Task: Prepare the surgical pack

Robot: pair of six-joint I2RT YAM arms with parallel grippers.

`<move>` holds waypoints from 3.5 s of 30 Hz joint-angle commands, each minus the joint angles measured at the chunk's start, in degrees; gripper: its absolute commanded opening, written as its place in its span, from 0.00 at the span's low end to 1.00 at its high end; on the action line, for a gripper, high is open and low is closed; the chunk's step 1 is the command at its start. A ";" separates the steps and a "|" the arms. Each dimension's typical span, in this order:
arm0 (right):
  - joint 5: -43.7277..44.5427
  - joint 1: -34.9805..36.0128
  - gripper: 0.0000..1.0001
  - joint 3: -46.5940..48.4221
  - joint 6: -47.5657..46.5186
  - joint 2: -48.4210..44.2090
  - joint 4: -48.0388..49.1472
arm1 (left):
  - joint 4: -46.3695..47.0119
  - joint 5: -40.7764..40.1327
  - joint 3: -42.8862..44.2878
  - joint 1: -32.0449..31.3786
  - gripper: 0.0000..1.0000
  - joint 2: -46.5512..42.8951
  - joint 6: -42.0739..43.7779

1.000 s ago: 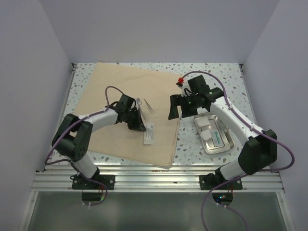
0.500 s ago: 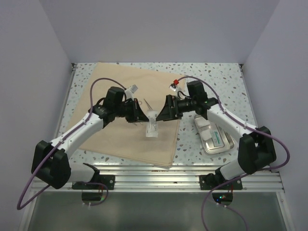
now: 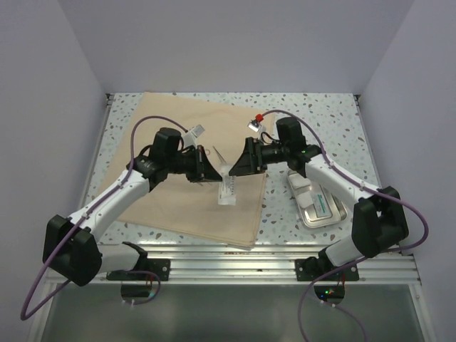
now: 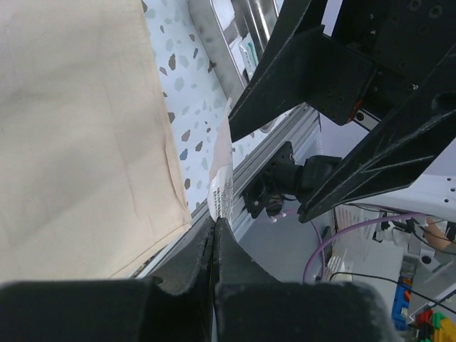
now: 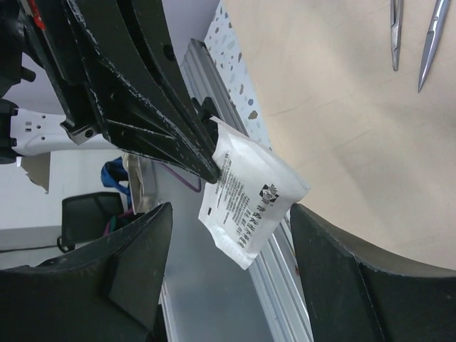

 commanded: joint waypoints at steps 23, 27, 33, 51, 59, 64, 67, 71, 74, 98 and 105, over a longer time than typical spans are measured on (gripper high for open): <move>-10.52 3.45 0.36 5.26 -1.57 1.67 0.23 | 6.76 7.44 2.00 0.29 0.00 -2.06 -2.30; -9.56 3.45 0.06 6.30 -3.49 2.46 -2.39 | 5.97 6.83 1.65 0.55 0.32 -2.15 -1.52; 6.07 -0.14 0.00 19.82 -26.23 8.61 -33.76 | -4.80 -1.59 0.68 5.29 0.98 -3.47 7.26; 51.07 -24.33 0.00 10.97 -42.87 0.27 -55.14 | 0.35 -8.12 -9.16 9.43 1.00 -3.91 19.67; 47.75 -24.42 0.00 13.25 -44.03 5.78 -58.13 | 1.14 -6.09 -11.45 9.43 1.00 -6.28 20.72; 46.70 -24.42 0.00 13.61 -43.49 9.23 -57.96 | -0.44 -6.53 -11.28 9.34 1.00 -8.13 20.90; 46.26 -24.50 0.00 13.26 -43.84 9.76 -57.78 | -1.23 -6.97 -11.80 9.34 1.00 -8.83 21.25; 44.77 -24.50 0.00 12.64 -44.19 10.02 -57.34 | -1.68 -7.32 -12.07 9.43 1.00 -9.36 21.34; 43.63 -24.06 0.00 12.64 -44.20 11.43 -56.99 | -2.03 -7.76 -12.07 9.60 1.00 -9.27 21.69; 46.34 -28.55 0.99 15.71 -36.64 11.86 -51.80 | -2.21 -6.71 -9.96 11.01 1.00 -5.05 20.46; 62.32 -27.84 0.99 21.77 -27.07 12.23 -53.03 | -4.57 -11.97 -9.17 11.01 1.00 -5.14 19.32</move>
